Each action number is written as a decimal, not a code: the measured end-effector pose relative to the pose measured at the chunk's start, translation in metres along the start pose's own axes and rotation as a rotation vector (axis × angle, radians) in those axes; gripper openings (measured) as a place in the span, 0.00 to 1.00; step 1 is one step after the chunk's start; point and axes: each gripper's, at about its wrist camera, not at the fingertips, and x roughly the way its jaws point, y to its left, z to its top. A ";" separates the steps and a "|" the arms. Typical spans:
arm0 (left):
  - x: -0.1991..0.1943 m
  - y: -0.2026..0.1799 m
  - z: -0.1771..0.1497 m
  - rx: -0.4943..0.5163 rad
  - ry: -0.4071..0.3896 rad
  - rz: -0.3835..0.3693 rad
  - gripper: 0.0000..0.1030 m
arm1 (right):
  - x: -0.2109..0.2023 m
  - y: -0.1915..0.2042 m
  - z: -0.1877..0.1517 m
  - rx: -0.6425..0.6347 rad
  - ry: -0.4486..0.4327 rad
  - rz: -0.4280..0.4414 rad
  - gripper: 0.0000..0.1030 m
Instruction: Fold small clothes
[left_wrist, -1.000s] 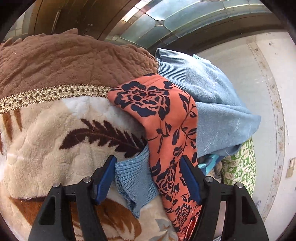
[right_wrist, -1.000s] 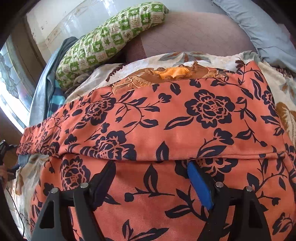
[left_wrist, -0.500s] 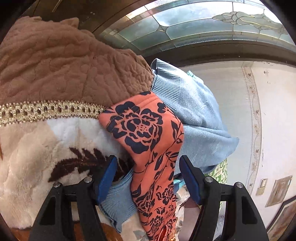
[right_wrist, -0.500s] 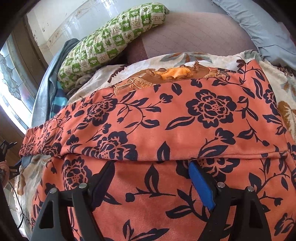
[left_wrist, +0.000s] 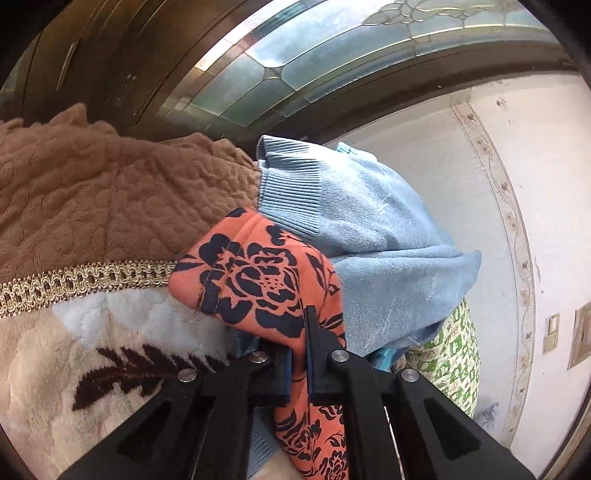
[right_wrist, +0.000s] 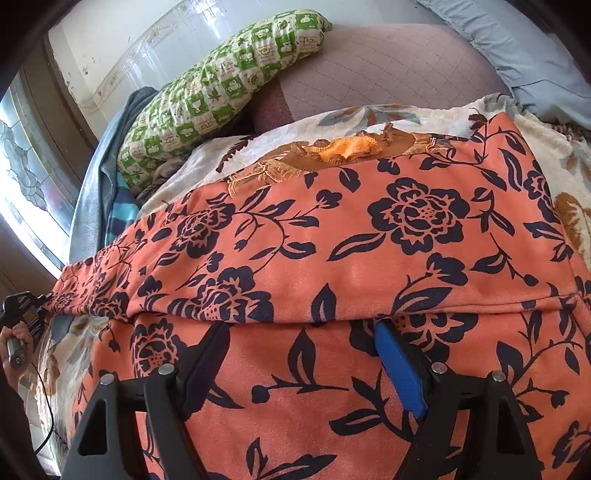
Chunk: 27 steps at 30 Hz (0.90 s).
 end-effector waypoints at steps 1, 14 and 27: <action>-0.004 -0.010 -0.003 0.034 -0.005 -0.018 0.04 | -0.002 -0.002 0.001 0.013 0.001 0.006 0.78; -0.050 -0.189 -0.178 0.577 0.082 -0.162 0.04 | -0.120 -0.063 0.041 -0.026 -0.222 -0.002 0.66; 0.035 -0.291 -0.498 0.964 0.441 -0.136 0.05 | -0.155 -0.172 0.089 0.317 -0.305 0.104 0.67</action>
